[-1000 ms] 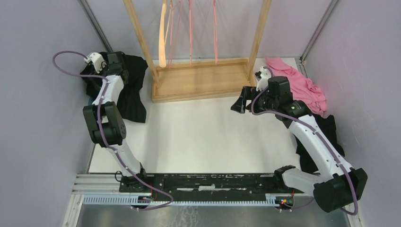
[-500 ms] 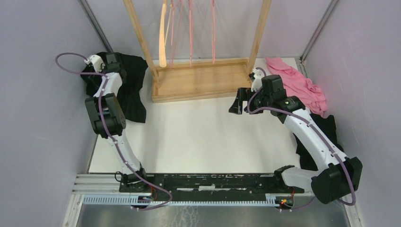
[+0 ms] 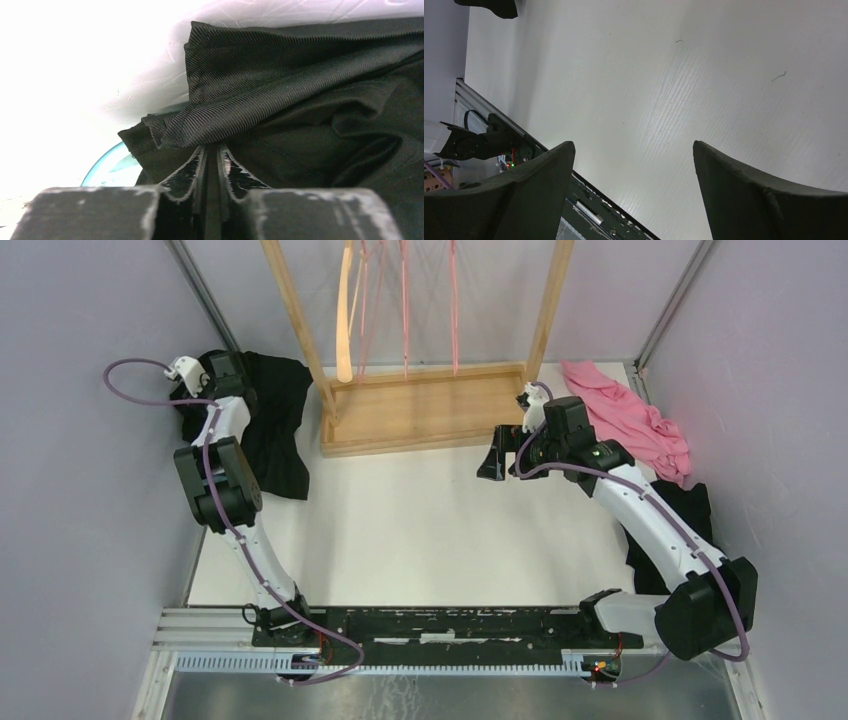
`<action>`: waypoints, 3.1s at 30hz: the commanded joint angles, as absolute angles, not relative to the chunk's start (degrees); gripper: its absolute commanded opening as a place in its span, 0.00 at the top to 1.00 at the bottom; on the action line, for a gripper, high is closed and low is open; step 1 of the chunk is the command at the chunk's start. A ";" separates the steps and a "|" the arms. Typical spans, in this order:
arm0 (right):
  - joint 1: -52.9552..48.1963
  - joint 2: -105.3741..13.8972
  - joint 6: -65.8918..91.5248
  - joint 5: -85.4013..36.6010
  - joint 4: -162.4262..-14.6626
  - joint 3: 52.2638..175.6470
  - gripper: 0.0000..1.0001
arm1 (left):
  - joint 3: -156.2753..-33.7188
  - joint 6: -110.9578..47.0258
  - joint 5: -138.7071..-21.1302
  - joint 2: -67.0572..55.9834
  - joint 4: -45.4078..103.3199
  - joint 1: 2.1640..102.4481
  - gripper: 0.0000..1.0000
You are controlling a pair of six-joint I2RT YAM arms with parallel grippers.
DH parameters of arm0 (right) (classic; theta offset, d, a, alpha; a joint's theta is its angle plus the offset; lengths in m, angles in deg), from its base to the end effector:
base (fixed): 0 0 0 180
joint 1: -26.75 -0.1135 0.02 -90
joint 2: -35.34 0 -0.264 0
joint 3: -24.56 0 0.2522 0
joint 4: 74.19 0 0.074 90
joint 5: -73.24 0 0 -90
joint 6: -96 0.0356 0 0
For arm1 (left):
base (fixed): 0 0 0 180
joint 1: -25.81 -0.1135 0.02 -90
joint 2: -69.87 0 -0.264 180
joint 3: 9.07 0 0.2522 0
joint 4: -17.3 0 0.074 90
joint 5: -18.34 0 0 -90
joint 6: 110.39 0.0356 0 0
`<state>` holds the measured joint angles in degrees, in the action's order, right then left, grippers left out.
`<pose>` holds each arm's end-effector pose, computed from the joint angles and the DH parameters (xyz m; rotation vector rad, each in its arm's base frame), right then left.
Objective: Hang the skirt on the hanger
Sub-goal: Pick up the skirt from the bin.
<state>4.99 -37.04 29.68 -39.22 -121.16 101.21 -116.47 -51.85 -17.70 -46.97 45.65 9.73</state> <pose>0.2459 0.1128 0.3114 -0.1679 2.3952 0.8427 0.4369 0.1559 0.2495 -1.2531 1.6169 0.8712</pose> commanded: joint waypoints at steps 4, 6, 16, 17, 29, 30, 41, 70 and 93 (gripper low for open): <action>3.82 -37.51 29.01 -40.09 -117.36 101.37 0.06 | -114.72 -54.65 -16.85 -42.92 42.49 9.39 0.90; 3.57 -37.35 29.10 -40.07 -116.83 100.81 0.07 | -113.30 -54.67 -17.02 -40.36 42.15 10.32 0.91; 2.16 -35.62 29.82 -40.02 -116.47 99.45 0.07 | -103.23 -55.91 -18.68 -25.90 41.23 15.94 0.94; 1.95 -35.02 29.82 -40.00 -116.51 99.26 0.07 | -102.85 -55.83 -18.74 -25.07 41.27 16.39 0.94; 1.17 -31.64 27.66 -39.89 -121.58 100.95 0.06 | -113.14 -52.46 -15.60 -31.05 42.53 14.87 0.29; 1.13 -31.82 27.66 -40.13 -121.56 101.00 0.06 | -112.57 -52.31 -15.62 -30.81 41.53 14.90 0.29; 0.22 -33.95 26.78 -40.50 -120.80 101.12 0.06 | -103.25 -45.46 -12.97 -28.53 24.39 14.39 0.26; -5.23 -42.53 25.43 -38.59 -117.44 100.96 0.07 | -99.62 -69.61 -20.05 -34.75 29.59 8.01 0.28; -11.99 -51.30 25.84 -34.96 -116.36 106.01 0.07 | -104.70 -64.79 -31.01 -42.48 25.82 1.94 0.96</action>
<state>-10.51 -50.63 26.08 -36.46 -118.08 103.18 -103.84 -67.91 -29.42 -44.91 27.03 1.82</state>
